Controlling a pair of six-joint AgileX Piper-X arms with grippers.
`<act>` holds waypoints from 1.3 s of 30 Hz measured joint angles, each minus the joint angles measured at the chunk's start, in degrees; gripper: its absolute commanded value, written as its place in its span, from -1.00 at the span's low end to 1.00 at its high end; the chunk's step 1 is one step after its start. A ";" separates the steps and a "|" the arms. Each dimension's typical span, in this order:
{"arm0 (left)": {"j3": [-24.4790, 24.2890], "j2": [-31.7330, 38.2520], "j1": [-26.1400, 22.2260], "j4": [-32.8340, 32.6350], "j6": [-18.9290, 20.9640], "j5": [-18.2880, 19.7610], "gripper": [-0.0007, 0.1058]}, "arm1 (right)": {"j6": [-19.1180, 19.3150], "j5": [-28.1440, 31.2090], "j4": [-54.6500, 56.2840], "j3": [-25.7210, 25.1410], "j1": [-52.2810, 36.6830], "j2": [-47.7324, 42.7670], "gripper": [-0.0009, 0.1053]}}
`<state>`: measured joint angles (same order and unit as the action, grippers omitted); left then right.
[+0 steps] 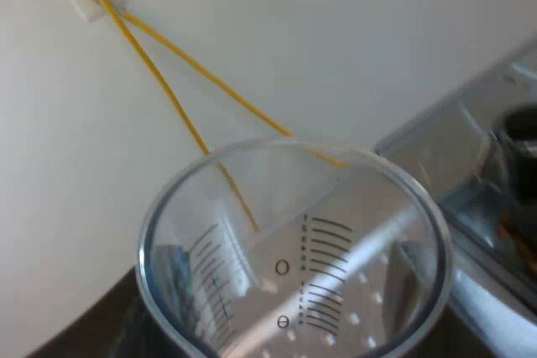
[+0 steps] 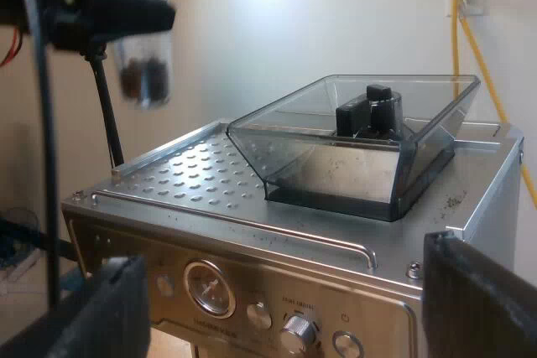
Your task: Pour the beans into the coffee machine
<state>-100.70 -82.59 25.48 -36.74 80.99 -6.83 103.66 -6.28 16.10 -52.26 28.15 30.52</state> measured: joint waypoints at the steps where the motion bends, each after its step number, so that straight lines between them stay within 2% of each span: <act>1: -0.42 -0.47 0.09 0.00 0.00 -0.13 -0.46 | 0.00 0.00 0.00 0.00 0.00 0.00 0.31; 5: -3.19 -3.09 1.06 0.00 -0.75 -1.17 -0.46 | 0.00 0.00 0.00 0.00 0.00 0.00 0.31; 8: -5.66 -5.74 2.59 0.00 -2.88 -2.02 -0.46 | 0.00 0.00 0.00 0.00 0.00 0.00 0.31; 9: -6.83 -6.75 3.23 0.00 -4.23 -3.67 -0.46 | 0.00 0.00 0.00 0.00 0.00 0.00 0.31; 13: -8.49 -8.76 3.60 0.00 -6.33 -5.13 -0.46 | 0.00 0.00 0.00 0.00 0.00 0.00 0.31; 17: -10.79 -11.79 3.59 0.00 -10.43 -7.28 -0.46 | 0.00 0.00 0.00 0.00 0.00 0.00 0.31; 23: -11.70 -13.40 3.59 1.39 -16.68 -8.21 -0.46 | 0.00 0.00 0.00 0.00 0.00 0.00 0.31; 26: -11.70 -13.36 3.59 2.44 -17.55 -8.21 -0.46 | 0.00 0.00 0.00 0.00 0.00 0.00 0.31; 30: -11.89 -13.36 3.59 3.93 -23.06 -8.47 -0.46 | 0.00 0.00 0.00 0.00 0.00 0.00 0.31; 33: -11.99 -13.36 3.59 4.10 -31.81 -8.63 -0.46 | 0.00 0.00 0.00 0.00 0.00 0.00 0.31; 36: -11.99 -13.36 3.59 4.11 -35.29 -8.70 -0.46 | 0.00 0.00 0.00 0.00 0.00 0.00 0.31; 39: -11.99 -13.43 3.59 4.26 -36.13 -8.70 -0.46 | 0.00 0.00 0.00 0.00 0.00 0.00 0.31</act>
<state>-112.69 -96.02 29.08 -32.48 44.87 -15.53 103.66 -6.28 16.10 -52.26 28.15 30.52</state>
